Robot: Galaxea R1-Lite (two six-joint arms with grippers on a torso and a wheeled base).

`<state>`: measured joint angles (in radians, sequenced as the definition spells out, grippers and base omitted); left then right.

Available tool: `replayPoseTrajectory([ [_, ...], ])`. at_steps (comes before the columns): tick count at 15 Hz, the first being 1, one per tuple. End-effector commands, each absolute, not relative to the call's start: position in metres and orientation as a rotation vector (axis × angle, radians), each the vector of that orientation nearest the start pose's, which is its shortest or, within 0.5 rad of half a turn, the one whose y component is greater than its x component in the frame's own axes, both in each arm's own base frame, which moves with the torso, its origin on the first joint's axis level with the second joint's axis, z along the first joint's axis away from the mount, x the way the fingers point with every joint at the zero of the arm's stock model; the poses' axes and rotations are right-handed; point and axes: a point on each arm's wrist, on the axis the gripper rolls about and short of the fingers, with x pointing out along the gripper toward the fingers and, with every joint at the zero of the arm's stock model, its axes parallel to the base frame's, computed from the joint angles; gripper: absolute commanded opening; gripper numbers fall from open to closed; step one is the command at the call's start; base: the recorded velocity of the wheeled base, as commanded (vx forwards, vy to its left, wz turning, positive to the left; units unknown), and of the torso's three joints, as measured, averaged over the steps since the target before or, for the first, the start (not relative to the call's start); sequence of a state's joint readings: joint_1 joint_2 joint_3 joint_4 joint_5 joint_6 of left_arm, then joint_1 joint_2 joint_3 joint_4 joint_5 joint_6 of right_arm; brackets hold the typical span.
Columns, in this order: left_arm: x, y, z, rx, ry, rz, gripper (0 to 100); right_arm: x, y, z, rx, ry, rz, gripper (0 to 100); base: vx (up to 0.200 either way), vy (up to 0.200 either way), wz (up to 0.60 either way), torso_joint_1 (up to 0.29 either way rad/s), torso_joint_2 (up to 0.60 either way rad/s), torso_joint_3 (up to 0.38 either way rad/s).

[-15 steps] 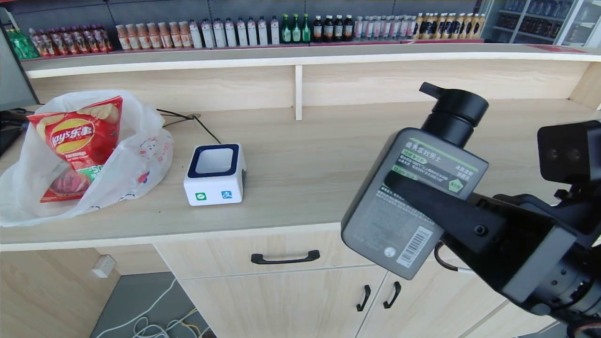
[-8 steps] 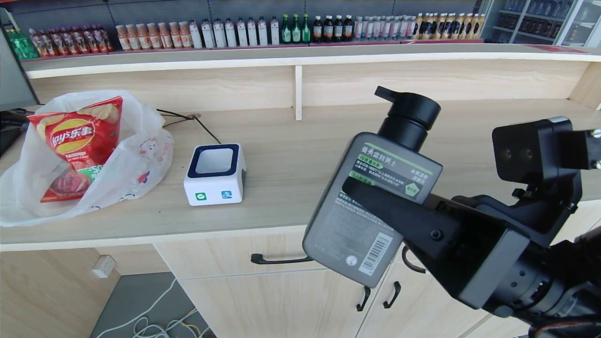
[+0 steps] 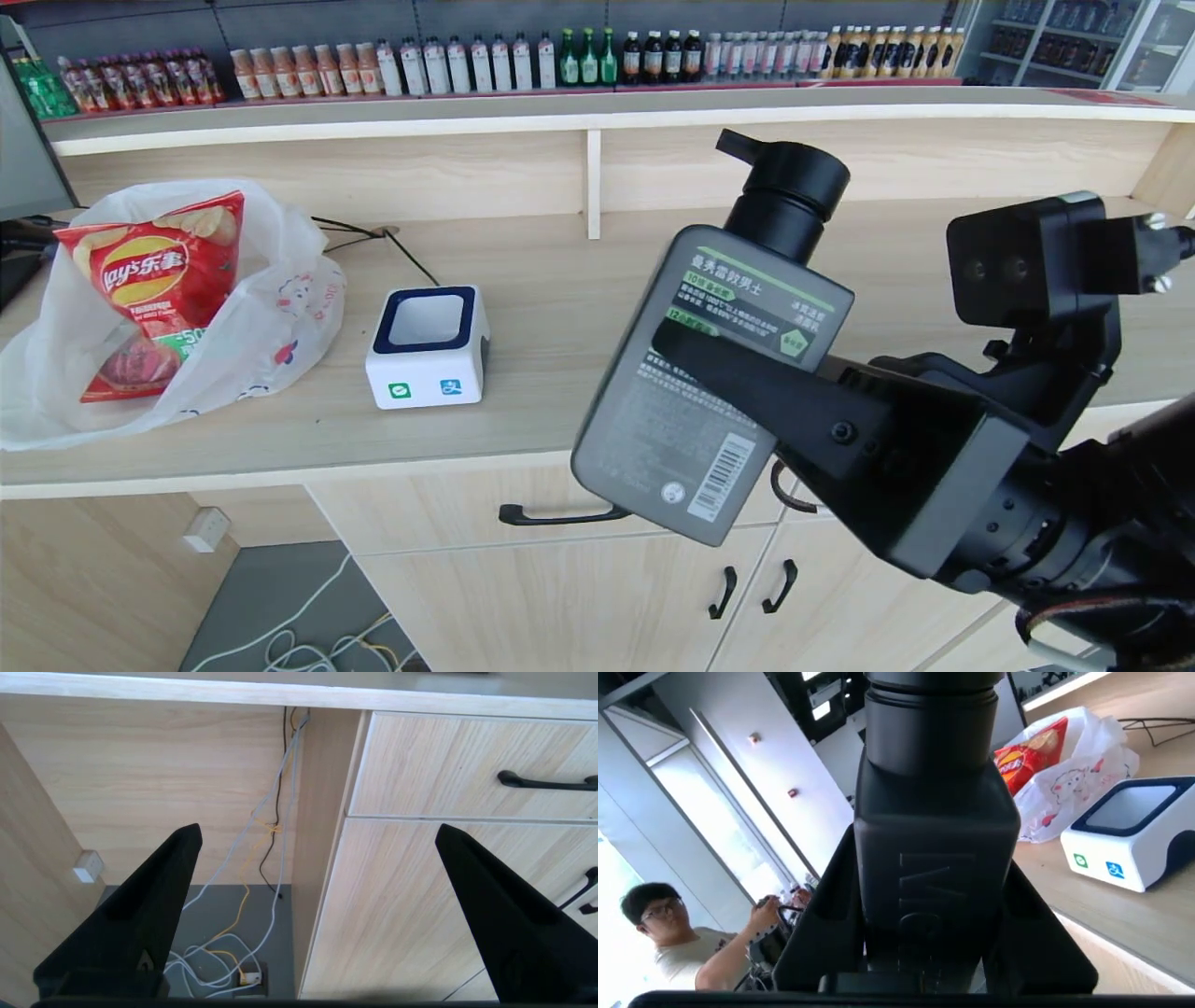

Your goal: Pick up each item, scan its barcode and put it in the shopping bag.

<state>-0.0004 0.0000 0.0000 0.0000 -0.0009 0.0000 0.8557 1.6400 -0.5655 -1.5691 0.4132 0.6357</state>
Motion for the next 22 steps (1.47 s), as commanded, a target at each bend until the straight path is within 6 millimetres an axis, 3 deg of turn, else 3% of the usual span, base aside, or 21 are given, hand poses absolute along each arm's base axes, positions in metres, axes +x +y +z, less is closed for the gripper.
replayPoseTrajectory([
  [1, -0.023, 0.0, 0.075, 0.0, 0.0, -0.002, 100, 0.161, 0.197, 0.233, 0.656, -0.113, 1.378, 0, 0.0, 0.0, 0.0, 0.0, 0.0, 0.0],
  [22, -0.023, 0.0, 0.075, 0.002, 0.0, 0.0, 100, 0.158, 0.186, 0.226, 0.602, -0.111, 1.37, 0, 0.0, 0.0, 0.0, 0.0, 0.0, 0.0],
])
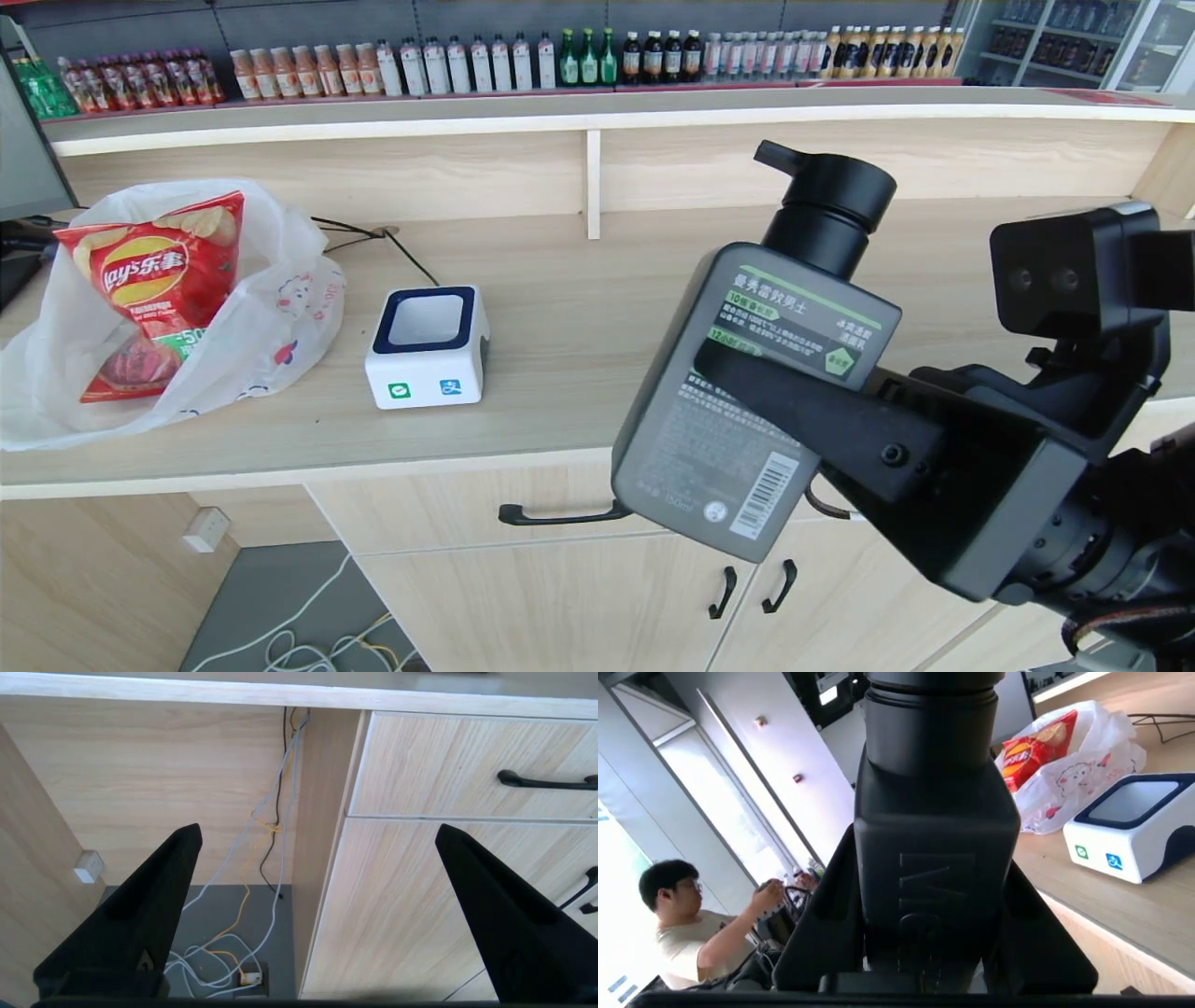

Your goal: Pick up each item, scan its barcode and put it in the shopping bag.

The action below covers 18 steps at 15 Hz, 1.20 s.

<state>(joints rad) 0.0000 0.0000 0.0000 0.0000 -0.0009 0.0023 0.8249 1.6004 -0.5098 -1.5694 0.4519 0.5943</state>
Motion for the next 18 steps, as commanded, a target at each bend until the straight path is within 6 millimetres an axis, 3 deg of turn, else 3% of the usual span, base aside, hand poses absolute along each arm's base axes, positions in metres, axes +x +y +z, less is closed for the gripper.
replayPoseTrajectory([
  [1, -0.023, 0.0, 0.075, 0.0, 0.0, 0.0, 100, 0.155, 0.186, 0.223, 0.569, -0.12, 1.371, 0, 0.0, 0.0, 0.0, 0.0, 0.0, 0.0],
  [6, -0.023, 0.0, 0.075, 0.003, 0.0, -0.002, 100, 0.147, 0.176, 0.205, 0.379, -0.207, 1.241, 0, 0.0, 0.0, 0.0, 0.0, 0.0, 0.0],
  [10, -0.023, 0.0, 0.075, 0.002, 0.0, 0.0, 100, 0.15, 0.175, 0.203, 0.218, -0.328, 0.856, 0, 0.0, 0.0, 0.0, 0.0, 0.0, 0.0],
  [13, -0.023, 0.0, 0.075, 0.002, 0.0, 0.0, 100, 0.147, 0.163, 0.201, 0.084, -0.344, 0.518, 0, 0.0, 0.0, 0.0, 0.0, 0.0, 0.0],
  [18, -0.023, 0.0, 0.075, 0.002, 0.0, -0.002, 100, 0.153, 0.15, 0.201, 0.022, -0.35, 0.399, 0, 0.0, 0.0, 0.0, 0.0, 0.0, 0.0],
])
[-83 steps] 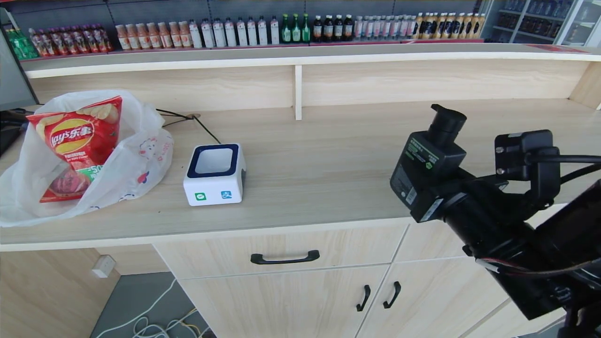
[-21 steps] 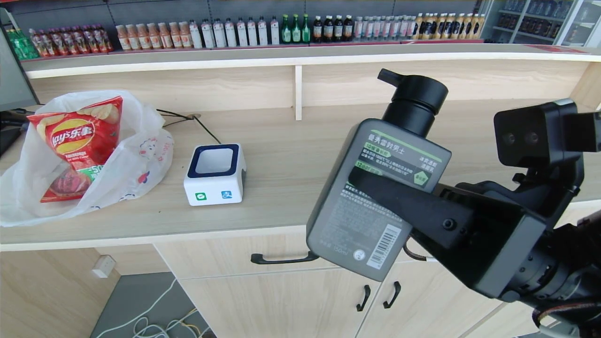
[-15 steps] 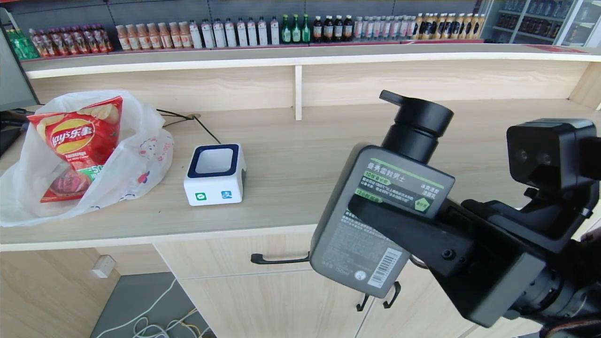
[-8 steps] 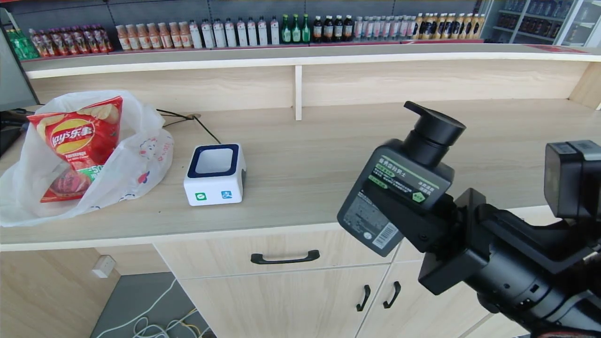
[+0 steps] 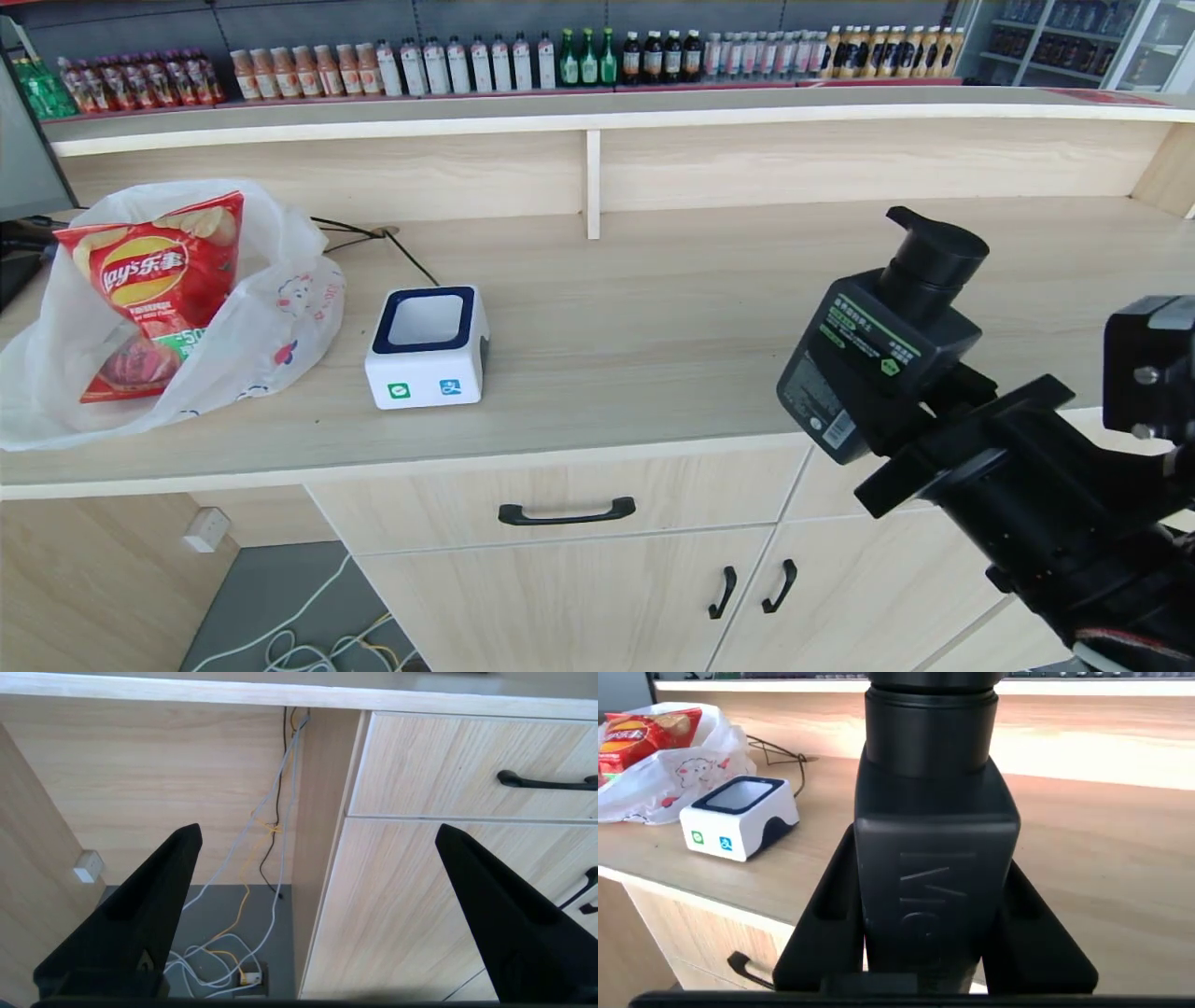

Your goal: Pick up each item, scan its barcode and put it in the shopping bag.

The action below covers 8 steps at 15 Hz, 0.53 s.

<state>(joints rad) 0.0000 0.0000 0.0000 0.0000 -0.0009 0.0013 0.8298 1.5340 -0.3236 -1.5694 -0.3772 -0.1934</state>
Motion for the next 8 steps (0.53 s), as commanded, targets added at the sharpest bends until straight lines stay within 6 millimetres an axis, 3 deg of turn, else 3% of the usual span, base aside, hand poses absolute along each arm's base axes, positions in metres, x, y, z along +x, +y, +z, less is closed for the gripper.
replayPoseTrajectory([
  [1, -0.023, 0.0, 0.075, 0.002, 0.0, -0.002, 100, 0.153, 0.15, 0.203, 0.027, -0.355, 0.388, 0, 0.0, 0.0, 0.0, 0.0, 0.0, 0.0],
  [4, -0.023, 0.0, 0.075, 0.002, 0.0, 0.0, 100, 0.137, 0.129, 0.202, 0.036, -0.356, 0.369, 0, 0.0, 0.0, 0.0, 0.0, 0.0, 0.0],
  [6, -0.023, 0.0, 0.075, 0.005, 0.0, 0.0, 100, 0.14, 0.131, 0.212, 0.076, -0.392, 0.367, 0, 0.0, 0.0, 0.0, 0.0, 0.0, 0.0],
  [8, -0.023, 0.0, 0.075, 0.008, 0.0, -0.003, 100, 0.142, 0.134, 0.211, 0.073, -0.387, 0.371, 0, 0.0, 0.2, 0.0, -0.002, 0.01, 0.0],
])
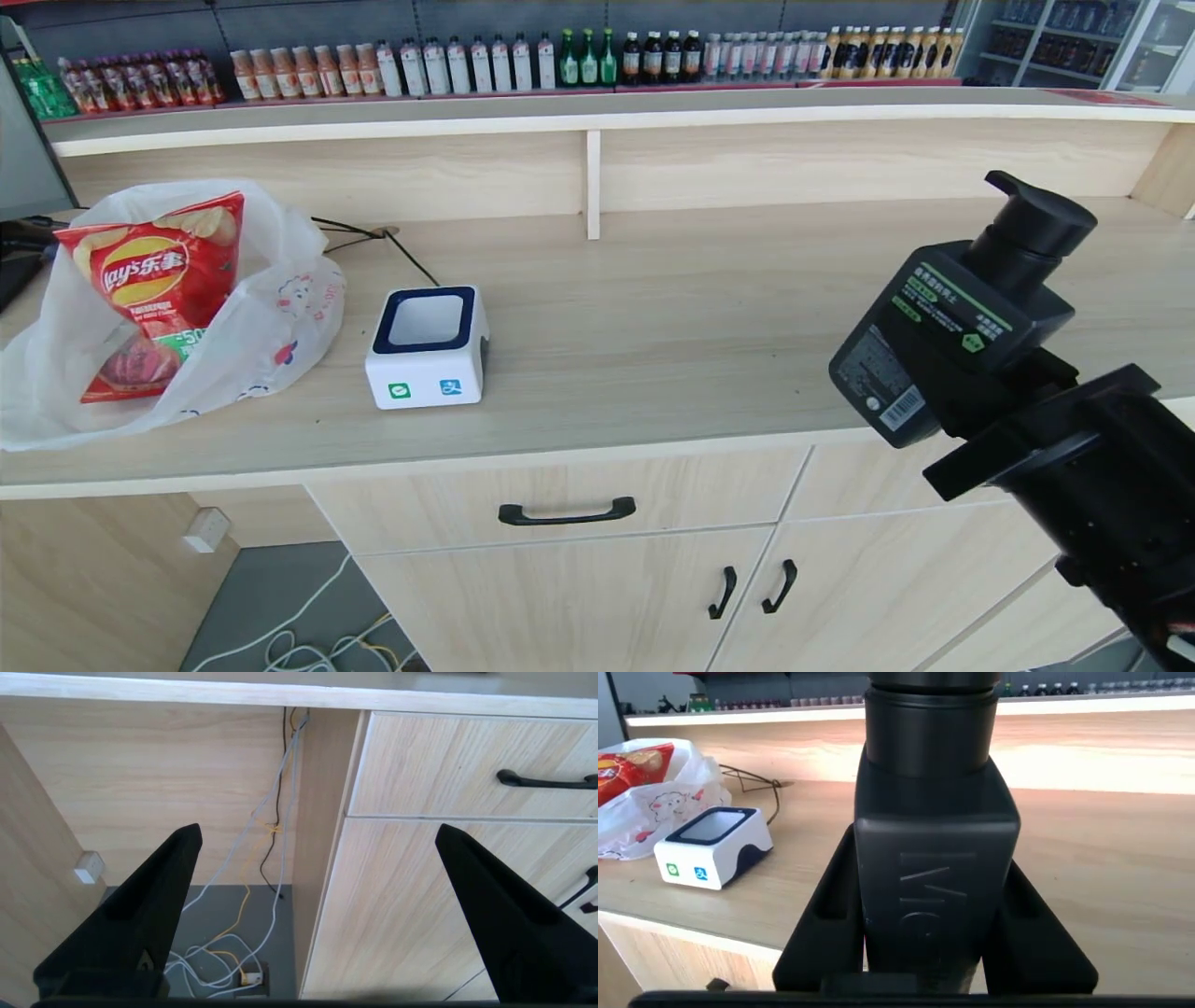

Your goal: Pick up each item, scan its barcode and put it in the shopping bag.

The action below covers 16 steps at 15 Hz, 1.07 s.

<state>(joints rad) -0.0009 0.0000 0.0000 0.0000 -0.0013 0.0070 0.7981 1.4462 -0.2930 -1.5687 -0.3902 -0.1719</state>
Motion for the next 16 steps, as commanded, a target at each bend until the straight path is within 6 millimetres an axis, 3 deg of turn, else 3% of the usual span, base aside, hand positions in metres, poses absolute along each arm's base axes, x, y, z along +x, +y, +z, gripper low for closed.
replayPoseTrajectory([
  [1, -0.023, 0.0, 0.075, 0.008, 0.0, -0.003, 100, 0.139, 0.13, 0.213, 0.081, -0.398, 0.368, 0, 0.0, 0.2, 0.0, -0.017, 0.0, 0.002],
  [6, -0.023, 0.0, 0.075, 0.008, 0.002, -0.003, 100, 0.129, 0.12, 0.223, 0.116, -0.443, 0.363, 0, 0.0, 0.2, 0.0, 0.006, 0.0, 0.003],
  [16, -0.023, 0.0, 0.075, 0.008, 0.002, -0.003, 100, 0.127, 0.118, 0.225, 0.119, -0.451, 0.36, 0, 0.0, 0.2, 0.0, 0.001, 0.0, 0.002],
])
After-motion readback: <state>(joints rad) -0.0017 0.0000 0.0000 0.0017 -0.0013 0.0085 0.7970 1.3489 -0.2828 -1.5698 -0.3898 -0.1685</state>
